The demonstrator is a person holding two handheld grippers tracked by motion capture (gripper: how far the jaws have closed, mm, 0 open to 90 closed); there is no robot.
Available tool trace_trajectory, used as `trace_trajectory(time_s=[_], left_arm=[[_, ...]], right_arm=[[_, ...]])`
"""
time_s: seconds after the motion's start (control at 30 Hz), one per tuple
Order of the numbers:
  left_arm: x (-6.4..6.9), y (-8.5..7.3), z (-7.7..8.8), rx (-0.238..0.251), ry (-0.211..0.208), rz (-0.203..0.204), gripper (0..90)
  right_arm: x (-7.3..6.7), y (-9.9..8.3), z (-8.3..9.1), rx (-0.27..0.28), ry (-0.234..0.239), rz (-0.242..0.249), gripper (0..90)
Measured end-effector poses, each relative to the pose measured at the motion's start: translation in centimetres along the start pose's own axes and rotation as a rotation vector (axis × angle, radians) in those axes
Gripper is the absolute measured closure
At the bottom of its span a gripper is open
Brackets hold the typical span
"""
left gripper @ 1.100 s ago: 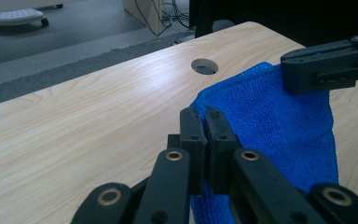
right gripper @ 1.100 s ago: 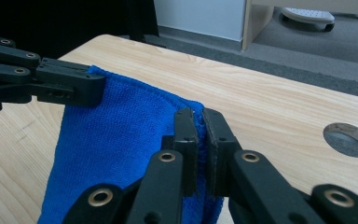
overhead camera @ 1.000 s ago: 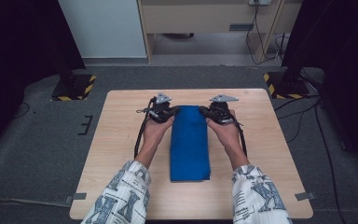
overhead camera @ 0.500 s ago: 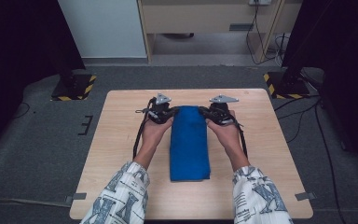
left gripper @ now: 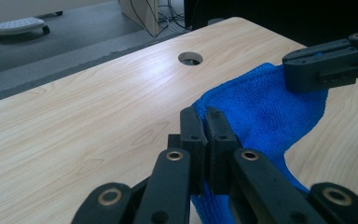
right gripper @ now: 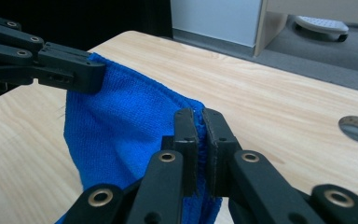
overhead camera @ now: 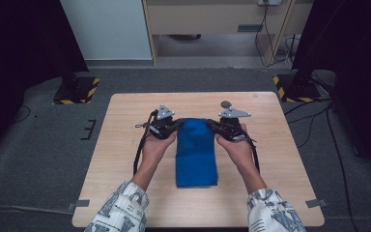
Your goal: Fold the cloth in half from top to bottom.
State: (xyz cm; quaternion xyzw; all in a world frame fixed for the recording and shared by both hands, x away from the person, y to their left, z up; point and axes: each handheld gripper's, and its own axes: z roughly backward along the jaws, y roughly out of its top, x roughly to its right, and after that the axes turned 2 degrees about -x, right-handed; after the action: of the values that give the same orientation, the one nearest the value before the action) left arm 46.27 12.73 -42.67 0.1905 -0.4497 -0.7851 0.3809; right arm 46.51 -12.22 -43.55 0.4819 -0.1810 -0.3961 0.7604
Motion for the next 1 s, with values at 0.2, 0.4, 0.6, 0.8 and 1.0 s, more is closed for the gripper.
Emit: trace_trajectory(time_s=[0.2, 0.4, 0.6, 0.8, 1.0], left_arm=[[0.1, -0.5, 0.6, -0.007, -0.015, -0.008, 86.9], [0.8, -0.3, 1.4, -0.006, -0.035, -0.046, 86.8], [1.0, -1.0, 1.3, -0.019, -0.036, -0.041, 86.9], [1.7, -2.2, 1.5, -0.020, -0.058, -0.046, 86.8], [2.2, -3.9, 1.7, -0.034, -0.067, -0.060, 86.9]], right_arm=[[-0.4, -0.8, 0.6, -0.001, 0.015, 0.001, 85.2], [-0.6, -1.1, 2.0, 0.017, 0.027, 0.004, 85.2], [-1.3, -2.7, 2.4, -0.013, 0.046, 0.028, 85.2], [-1.7, -4.2, 2.6, -0.029, 0.059, 0.030, 85.2], [-2.0, -5.4, 2.7, -0.051, 0.074, 0.041, 85.3]])
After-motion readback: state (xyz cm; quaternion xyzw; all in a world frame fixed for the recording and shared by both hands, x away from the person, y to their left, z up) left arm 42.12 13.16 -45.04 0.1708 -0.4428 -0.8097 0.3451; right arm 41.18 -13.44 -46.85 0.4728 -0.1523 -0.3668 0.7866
